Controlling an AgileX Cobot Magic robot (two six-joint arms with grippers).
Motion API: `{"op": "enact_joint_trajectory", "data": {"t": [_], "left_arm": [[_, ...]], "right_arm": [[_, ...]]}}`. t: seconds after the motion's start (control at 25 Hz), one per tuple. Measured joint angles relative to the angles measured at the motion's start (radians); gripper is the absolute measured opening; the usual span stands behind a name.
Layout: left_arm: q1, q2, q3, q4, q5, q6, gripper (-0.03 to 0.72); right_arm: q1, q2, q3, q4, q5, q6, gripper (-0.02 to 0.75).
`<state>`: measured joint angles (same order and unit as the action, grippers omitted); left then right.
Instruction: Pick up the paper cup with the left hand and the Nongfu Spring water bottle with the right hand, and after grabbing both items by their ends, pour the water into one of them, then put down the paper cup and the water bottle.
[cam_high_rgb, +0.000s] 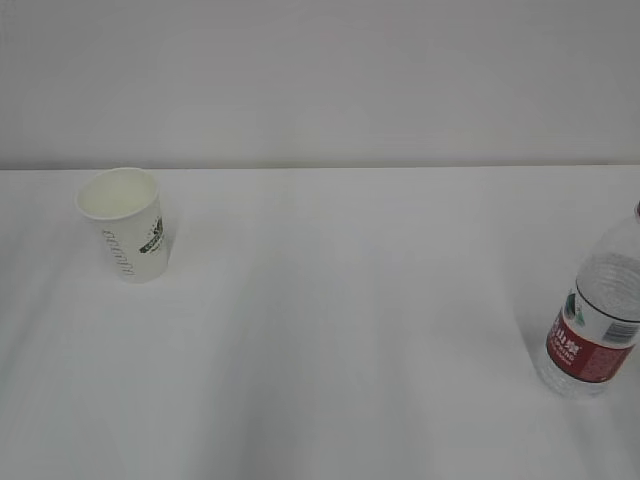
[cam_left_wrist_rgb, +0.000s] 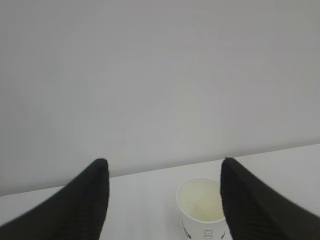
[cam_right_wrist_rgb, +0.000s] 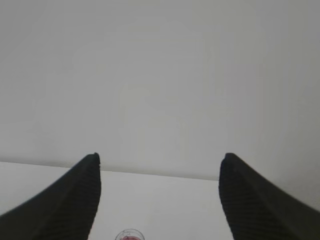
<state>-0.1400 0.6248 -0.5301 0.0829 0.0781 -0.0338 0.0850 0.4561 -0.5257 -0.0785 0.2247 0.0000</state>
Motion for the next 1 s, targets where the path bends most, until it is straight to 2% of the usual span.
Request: {"op": "enact_joint_trajectory", "data": {"t": [0.32, 0.68, 0.8, 1.0], "left_arm": [[0.000, 0.160, 0.000, 0.000, -0.102, 0.000, 0.510], [0.000, 0.277, 0.005, -0.019, -0.183, 0.000, 0.510], [0.000, 0.334, 0.059, -0.046, -0.255, 0.000, 0.510], [0.000, 0.385, 0.207, -0.161, -0.454, 0.000, 0.510]], "right_arm": [[0.000, 0.125, 0.050, 0.000, -0.190, 0.000, 0.560], [0.000, 0.133, 0.090, 0.000, -0.247, 0.000, 0.560], [0.000, 0.134, 0.155, 0.000, -0.295, 0.000, 0.560], [0.000, 0.136, 0.218, 0.003, -0.352, 0.006, 0.561]]}}
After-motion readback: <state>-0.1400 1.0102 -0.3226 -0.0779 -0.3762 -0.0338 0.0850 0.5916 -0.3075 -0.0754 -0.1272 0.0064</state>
